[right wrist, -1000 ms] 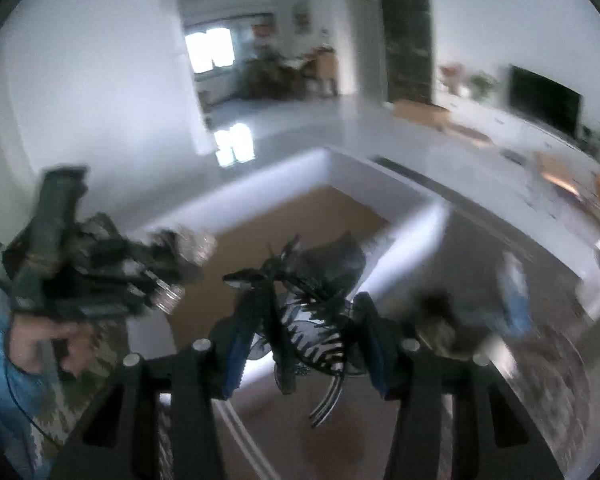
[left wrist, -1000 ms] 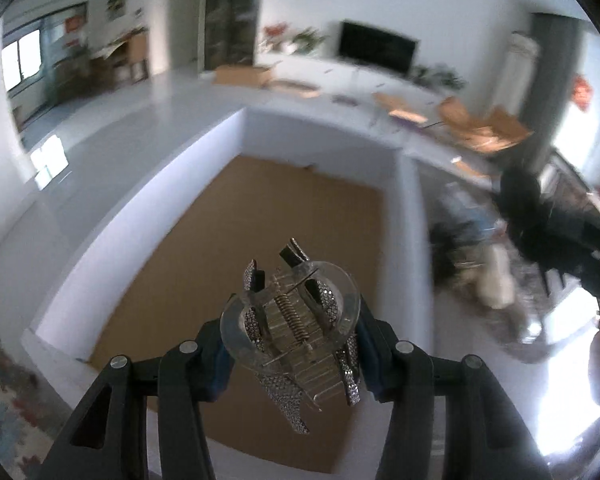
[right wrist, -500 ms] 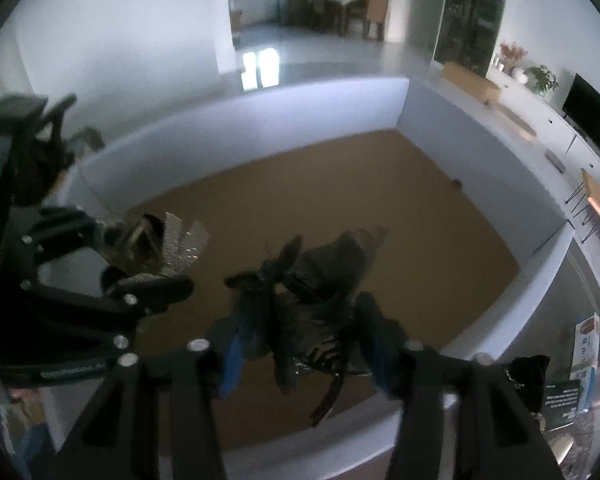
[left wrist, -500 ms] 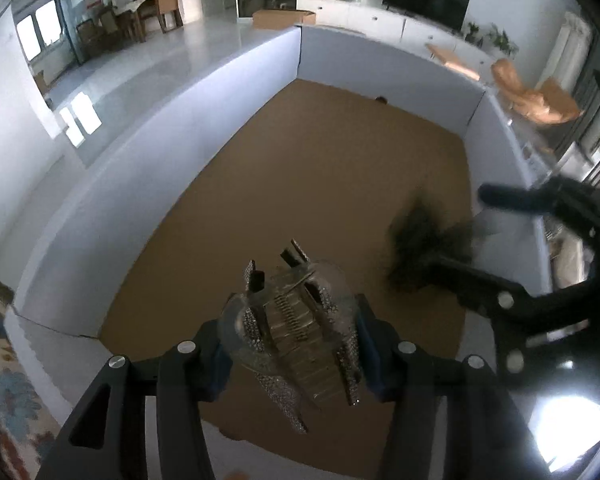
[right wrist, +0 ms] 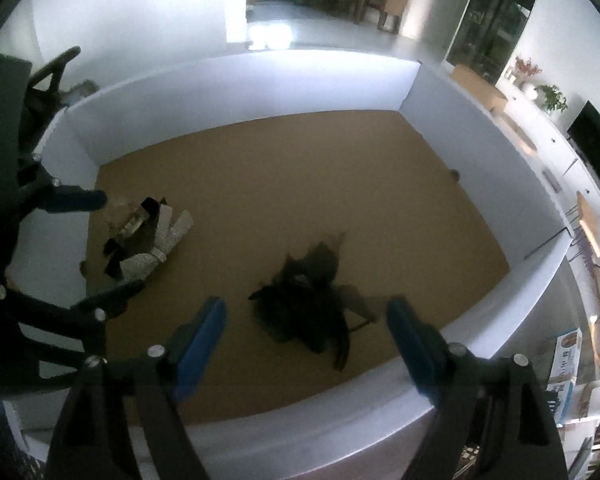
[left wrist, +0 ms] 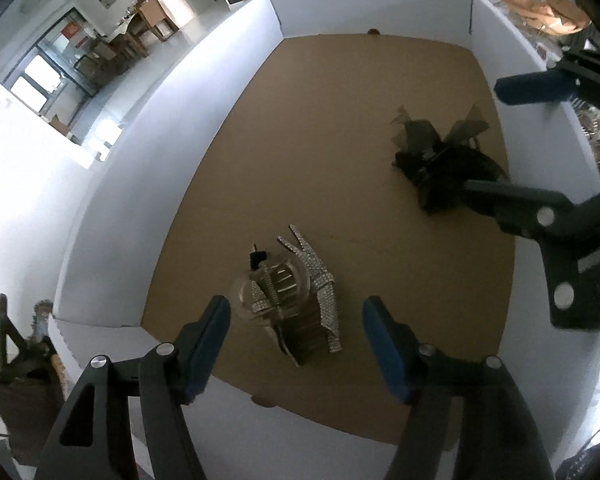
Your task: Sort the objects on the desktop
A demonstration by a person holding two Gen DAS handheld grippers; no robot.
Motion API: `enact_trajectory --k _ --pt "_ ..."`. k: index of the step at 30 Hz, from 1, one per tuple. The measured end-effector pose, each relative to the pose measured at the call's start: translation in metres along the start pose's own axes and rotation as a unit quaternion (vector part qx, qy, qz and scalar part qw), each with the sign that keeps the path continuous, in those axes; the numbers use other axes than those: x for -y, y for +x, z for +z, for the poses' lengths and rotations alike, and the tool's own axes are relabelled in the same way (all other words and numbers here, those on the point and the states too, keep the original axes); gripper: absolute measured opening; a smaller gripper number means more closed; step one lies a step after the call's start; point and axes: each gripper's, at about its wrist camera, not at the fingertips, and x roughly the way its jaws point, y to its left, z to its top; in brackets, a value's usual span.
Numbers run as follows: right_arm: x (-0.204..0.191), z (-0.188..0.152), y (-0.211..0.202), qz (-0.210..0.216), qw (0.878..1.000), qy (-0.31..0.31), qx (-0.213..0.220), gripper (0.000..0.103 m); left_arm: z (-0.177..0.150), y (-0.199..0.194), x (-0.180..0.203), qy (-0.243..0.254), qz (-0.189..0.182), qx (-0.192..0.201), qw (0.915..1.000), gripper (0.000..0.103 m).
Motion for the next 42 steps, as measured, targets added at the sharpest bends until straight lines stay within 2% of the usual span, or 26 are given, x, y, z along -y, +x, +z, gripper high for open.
enact_trajectory --k 2,6,9,10,11,13,17,18,23,26,29,32,35,38,41,42 --pt "0.003 -0.006 -0.004 0.001 1.000 -0.001 0.006 0.077 -0.002 -0.004 0.002 0.000 -0.005 0.006 1.0000 0.068" --pt "0.007 -0.014 -0.008 0.001 1.000 0.006 0.020 0.076 -0.003 -0.010 -0.005 -0.020 -0.030 0.029 0.9989 0.068" --pt "0.011 -0.018 -0.018 0.008 0.998 0.038 0.039 0.079 -0.006 -0.017 -0.016 -0.051 -0.043 0.050 0.9965 0.075" --pt "0.013 -0.021 -0.024 0.015 0.997 0.053 0.048 0.084 -0.009 -0.022 -0.019 -0.061 -0.042 0.059 0.9955 0.081" --pt "0.014 -0.025 -0.036 0.025 0.996 0.066 0.060 0.092 -0.013 -0.028 -0.021 -0.074 -0.040 0.067 0.9942 0.084" --pt "0.013 -0.032 -0.057 0.038 0.992 0.083 0.085 0.103 -0.013 -0.037 -0.024 -0.088 -0.044 0.080 0.9919 0.084" --pt "0.023 -0.054 -0.085 0.041 0.987 0.117 0.099 0.103 -0.017 -0.071 -0.006 -0.080 -0.052 0.122 0.9879 0.084" --pt "0.027 -0.063 -0.094 0.036 0.986 0.129 0.104 0.103 -0.028 -0.090 0.008 -0.073 -0.054 0.138 0.9862 0.084" --pt "0.050 -0.127 -0.150 0.028 0.967 0.196 0.158 0.103 -0.038 -0.142 0.055 -0.045 -0.066 0.196 0.9773 0.089" --pt "0.064 -0.176 -0.180 0.015 0.957 0.233 0.173 0.103 -0.051 -0.172 0.088 -0.027 -0.086 0.222 0.9709 0.090" --pt "0.076 -0.232 -0.200 -0.002 0.946 0.271 0.176 0.103 -0.063 -0.190 0.132 -0.004 -0.084 0.244 0.9663 0.090" --pt "0.085 -0.284 -0.211 -0.020 0.939 0.299 0.171 0.103 -0.072 -0.198 0.174 0.018 -0.073 0.263 0.9618 0.090" --pt "0.094 -0.328 -0.214 -0.042 0.931 0.327 0.156 0.103 -0.078 -0.196 0.210 0.026 -0.063 0.268 0.9609 0.090" --pt "0.104 -0.370 -0.215 -0.065 0.921 0.358 0.140 0.103 -0.084 -0.189 0.241 0.039 -0.033 0.273 0.9608 0.090" --pt "0.112 -0.404 -0.211 -0.094 0.912 0.380 0.118 0.103 -0.088 -0.184 0.260 0.056 0.001 0.286 0.9565 0.090" --pt "0.114 -0.415 -0.210 -0.102 0.910 0.385 0.112 0.103 -0.090 -0.181 0.265 0.063 0.001 0.290 0.9548 0.090"
